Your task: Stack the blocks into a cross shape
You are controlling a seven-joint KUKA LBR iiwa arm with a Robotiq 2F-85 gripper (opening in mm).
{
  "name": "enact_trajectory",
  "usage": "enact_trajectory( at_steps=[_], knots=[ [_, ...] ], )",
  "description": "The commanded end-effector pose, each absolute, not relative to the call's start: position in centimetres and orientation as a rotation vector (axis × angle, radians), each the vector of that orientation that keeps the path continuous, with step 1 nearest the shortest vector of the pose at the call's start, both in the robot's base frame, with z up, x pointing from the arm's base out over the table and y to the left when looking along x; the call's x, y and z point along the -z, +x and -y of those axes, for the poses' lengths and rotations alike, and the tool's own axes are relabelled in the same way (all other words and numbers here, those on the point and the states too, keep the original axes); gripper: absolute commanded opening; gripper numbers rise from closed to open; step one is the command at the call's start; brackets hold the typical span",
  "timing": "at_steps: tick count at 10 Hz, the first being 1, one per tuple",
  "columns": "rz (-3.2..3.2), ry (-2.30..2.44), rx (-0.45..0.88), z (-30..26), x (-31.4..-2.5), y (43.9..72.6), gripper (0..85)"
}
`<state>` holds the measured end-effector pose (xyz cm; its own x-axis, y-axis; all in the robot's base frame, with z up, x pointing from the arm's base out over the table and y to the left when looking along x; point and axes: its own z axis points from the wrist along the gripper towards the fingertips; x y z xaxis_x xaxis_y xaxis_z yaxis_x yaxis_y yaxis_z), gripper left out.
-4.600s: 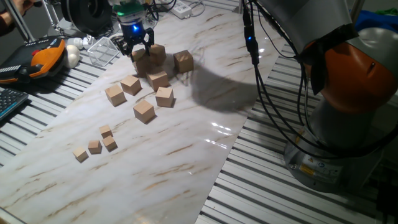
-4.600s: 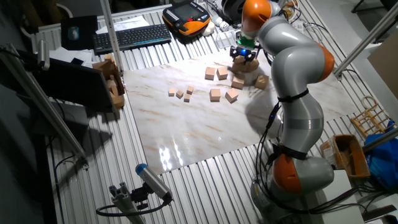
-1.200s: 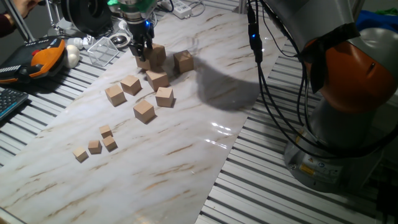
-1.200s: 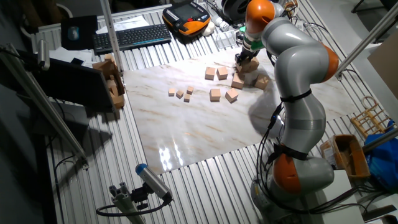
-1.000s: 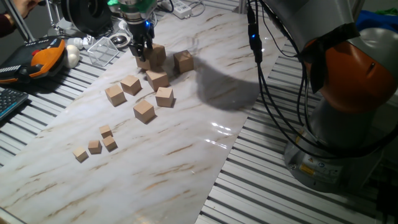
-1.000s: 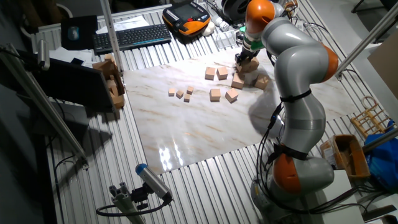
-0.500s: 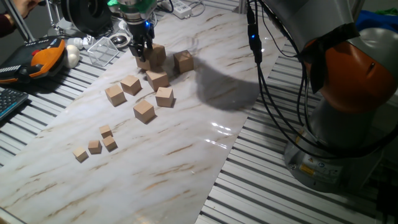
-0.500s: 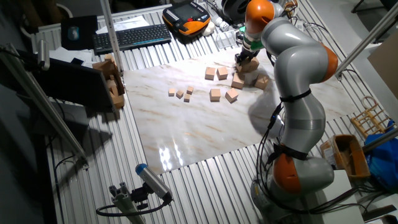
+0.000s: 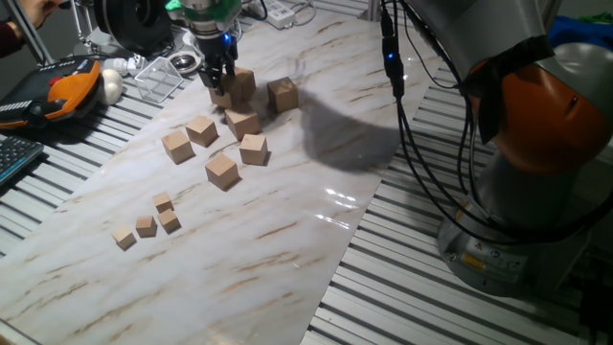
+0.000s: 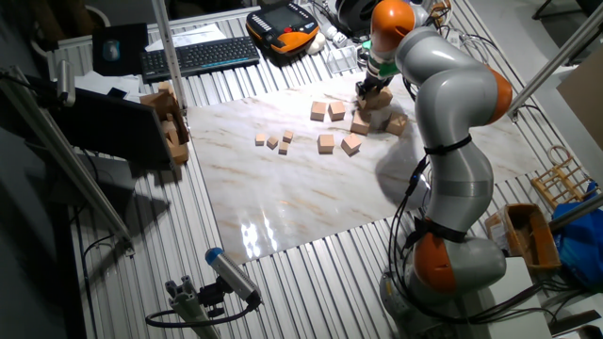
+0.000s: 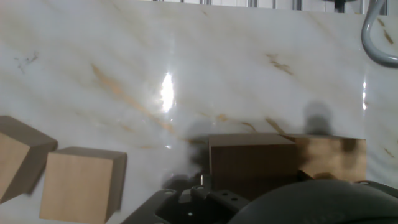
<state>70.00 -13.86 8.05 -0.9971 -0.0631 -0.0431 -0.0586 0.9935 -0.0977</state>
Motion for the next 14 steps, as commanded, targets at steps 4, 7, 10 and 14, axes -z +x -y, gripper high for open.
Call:
enact_trajectory(
  at_steps=[4,7,10,14],
  knots=[
    [-3.078,-0.095,0.173,13.91,-7.93,70.01,34.0],
    [-3.104,-0.075,0.168,13.87,-7.87,69.99,34.0],
    [-3.130,-0.057,0.142,14.04,-7.90,69.98,34.0],
    [-3.129,-0.054,0.120,14.25,-7.81,69.87,51.0]
  ],
)
